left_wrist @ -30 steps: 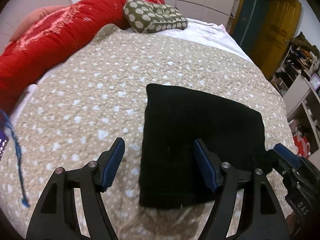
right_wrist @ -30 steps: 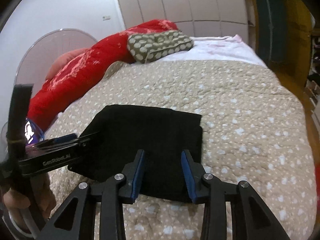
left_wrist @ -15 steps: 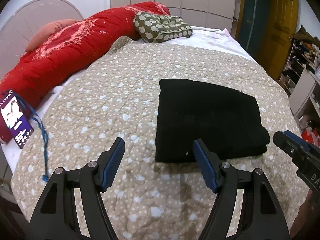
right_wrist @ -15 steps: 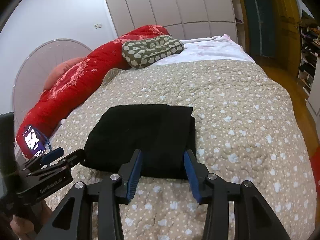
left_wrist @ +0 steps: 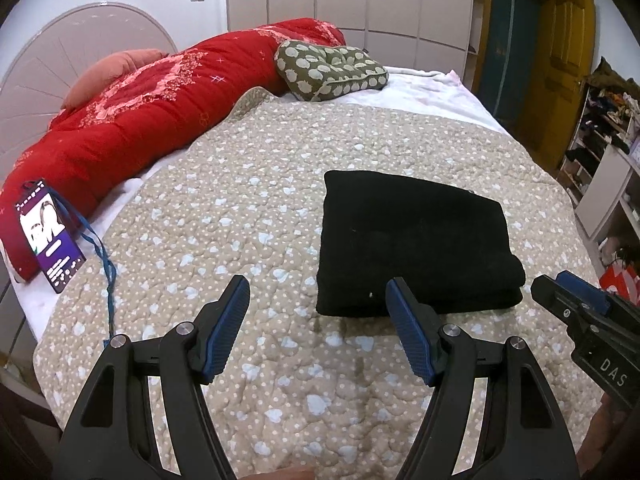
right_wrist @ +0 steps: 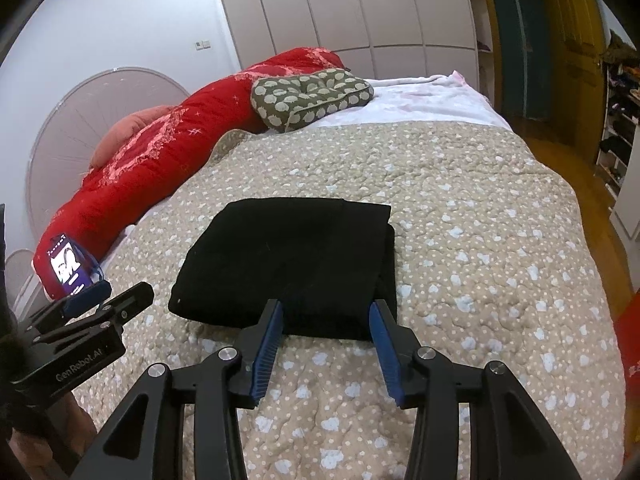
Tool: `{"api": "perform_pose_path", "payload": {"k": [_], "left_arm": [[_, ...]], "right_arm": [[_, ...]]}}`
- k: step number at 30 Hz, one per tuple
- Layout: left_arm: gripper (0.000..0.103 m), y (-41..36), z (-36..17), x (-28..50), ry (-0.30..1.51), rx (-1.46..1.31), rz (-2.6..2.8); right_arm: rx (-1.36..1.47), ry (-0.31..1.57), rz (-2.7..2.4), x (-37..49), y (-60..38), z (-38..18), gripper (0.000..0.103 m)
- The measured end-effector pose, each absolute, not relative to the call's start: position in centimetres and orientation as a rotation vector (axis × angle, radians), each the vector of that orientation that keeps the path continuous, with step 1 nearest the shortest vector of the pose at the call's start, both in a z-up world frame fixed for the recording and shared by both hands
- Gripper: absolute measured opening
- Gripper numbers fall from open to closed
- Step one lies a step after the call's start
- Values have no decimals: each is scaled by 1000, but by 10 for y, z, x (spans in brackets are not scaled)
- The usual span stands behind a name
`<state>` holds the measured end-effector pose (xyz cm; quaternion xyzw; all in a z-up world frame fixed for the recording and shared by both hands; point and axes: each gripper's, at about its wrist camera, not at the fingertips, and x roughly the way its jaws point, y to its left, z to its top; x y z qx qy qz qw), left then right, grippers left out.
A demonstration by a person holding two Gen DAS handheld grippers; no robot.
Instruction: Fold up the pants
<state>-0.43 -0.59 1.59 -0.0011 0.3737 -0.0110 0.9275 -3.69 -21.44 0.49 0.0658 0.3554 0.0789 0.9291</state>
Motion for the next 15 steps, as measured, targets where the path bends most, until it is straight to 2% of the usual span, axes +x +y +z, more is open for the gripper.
{"api": "perform_pose_path", "payload": {"k": [15], "left_arm": [[71, -12, 17, -7, 768, 6, -32]], "right_arm": [[123, 722, 179, -40, -210, 9, 44]]}}
